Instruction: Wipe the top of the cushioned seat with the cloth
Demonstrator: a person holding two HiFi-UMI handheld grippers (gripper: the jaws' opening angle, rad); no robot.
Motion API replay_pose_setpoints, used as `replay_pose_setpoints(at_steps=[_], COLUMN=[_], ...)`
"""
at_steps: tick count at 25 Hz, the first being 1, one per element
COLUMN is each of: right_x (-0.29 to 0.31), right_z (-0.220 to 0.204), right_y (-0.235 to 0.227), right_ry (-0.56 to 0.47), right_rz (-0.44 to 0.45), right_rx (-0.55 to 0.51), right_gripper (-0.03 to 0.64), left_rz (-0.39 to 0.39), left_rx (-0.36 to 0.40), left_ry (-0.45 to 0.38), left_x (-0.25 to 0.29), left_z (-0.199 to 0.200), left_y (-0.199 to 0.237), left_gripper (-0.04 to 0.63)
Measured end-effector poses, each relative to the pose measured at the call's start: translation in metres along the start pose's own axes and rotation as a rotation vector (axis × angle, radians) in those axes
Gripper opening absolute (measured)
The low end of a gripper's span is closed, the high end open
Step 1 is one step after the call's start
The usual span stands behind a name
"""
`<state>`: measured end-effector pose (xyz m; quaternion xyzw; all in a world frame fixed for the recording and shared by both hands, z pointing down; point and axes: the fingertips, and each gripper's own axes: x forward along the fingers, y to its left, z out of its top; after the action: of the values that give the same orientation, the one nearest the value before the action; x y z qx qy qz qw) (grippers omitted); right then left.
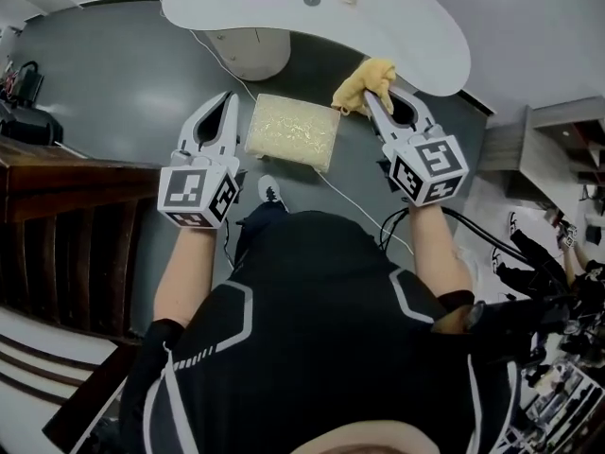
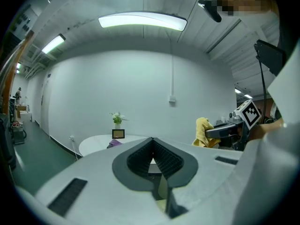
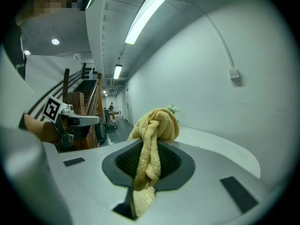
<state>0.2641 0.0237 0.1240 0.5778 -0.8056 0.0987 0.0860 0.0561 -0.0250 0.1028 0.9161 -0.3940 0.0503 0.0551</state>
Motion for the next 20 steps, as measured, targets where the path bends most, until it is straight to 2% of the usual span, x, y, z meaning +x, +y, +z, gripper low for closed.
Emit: replay_pose_setpoints(at_steps=[3, 7, 10, 13, 20], right_x=[0.031, 0.094, 0.126, 0.147, 0.177], right_z=[-0.012, -0.032, -0.052, -0.08, -0.166], right_y=[0.009, 0.047, 0.067, 0.061, 0.006], right_ry=[0.031, 0.091, 0.133, 0.176, 0.284], right_rz=[0.003, 0.007, 0.009, 0.044, 0.136], right_rx=[0.018, 0.026, 0.019, 0.016, 0.028], right_gripper=[0.064, 0.064, 0.064, 0.064, 0.064], left_rz=[-0.005, -0.007, -0.011, 0.023, 0.13], left_rx=[-0.012, -0.055, -0.077, -0.08, -0.14], left_ry=[0.02, 0.056, 0.092, 0.139, 0.242], left_x=[0.008, 0.004, -0.001, 0.011, 0.027], left_z=[-0.014, -0.045, -0.072, -0.103, -0.181], left_y=[0.031, 0.104, 0.139, 0.15, 0.124], left_gripper=[0.002, 0.002, 0.002, 0.002, 0.002])
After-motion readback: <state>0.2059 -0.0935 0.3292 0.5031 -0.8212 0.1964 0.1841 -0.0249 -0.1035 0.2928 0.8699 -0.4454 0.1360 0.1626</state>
